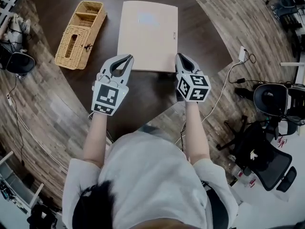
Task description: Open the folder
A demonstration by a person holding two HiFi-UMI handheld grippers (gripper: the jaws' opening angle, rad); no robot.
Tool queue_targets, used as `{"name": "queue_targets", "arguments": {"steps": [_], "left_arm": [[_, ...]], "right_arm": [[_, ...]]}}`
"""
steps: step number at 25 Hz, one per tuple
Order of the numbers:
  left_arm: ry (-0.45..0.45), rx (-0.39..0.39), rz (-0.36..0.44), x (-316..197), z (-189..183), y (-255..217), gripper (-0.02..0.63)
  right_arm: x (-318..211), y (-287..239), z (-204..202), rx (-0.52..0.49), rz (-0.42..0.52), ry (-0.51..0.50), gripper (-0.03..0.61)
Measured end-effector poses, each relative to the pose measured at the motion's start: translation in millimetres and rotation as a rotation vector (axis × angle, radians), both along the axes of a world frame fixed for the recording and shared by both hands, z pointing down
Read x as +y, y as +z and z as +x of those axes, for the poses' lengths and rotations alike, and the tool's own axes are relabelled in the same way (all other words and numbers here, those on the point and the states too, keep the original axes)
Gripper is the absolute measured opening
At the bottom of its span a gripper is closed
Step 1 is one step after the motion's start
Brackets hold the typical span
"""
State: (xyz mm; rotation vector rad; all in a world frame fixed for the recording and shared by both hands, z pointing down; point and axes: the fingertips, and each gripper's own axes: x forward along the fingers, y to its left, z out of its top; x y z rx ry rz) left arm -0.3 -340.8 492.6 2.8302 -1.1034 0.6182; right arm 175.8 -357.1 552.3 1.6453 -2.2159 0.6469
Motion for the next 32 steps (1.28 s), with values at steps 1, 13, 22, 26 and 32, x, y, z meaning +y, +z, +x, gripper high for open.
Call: {"name": "queue_targets", "arguments": {"steps": [1, 13, 22, 26, 32], "left_arm": [[0.013, -0.008, -0.005, 0.6, 1.4, 3.1, 0.008], [0.245, -0.242, 0.029, 24.6, 16.0, 46.2, 0.011], [0.352, -0.552, 0.129, 38.3, 23.2, 75.6, 0.089], [0.354, -0.654, 0.175, 36.1, 21.5, 83.4, 0.09], [0.299, -0.66, 0.196, 28.2, 22.4, 81.8, 0.103]], "right_arm": [[-1.3, 6.3, 1.3, 0.006, -0.017, -0.001, 0.014], [-5.2, 35.6, 2.3, -0.007, -0.114, -0.014, 0.013], [-4.4, 35.8, 3.2, -0.005, -0.116, -0.02, 0.012], [-4.2, 35.9, 3.5, -0.007, -0.117, -0.021, 0.012], [-6.7, 35.4, 3.0, 0.005, -0.117, -0.032, 0.012]]}}
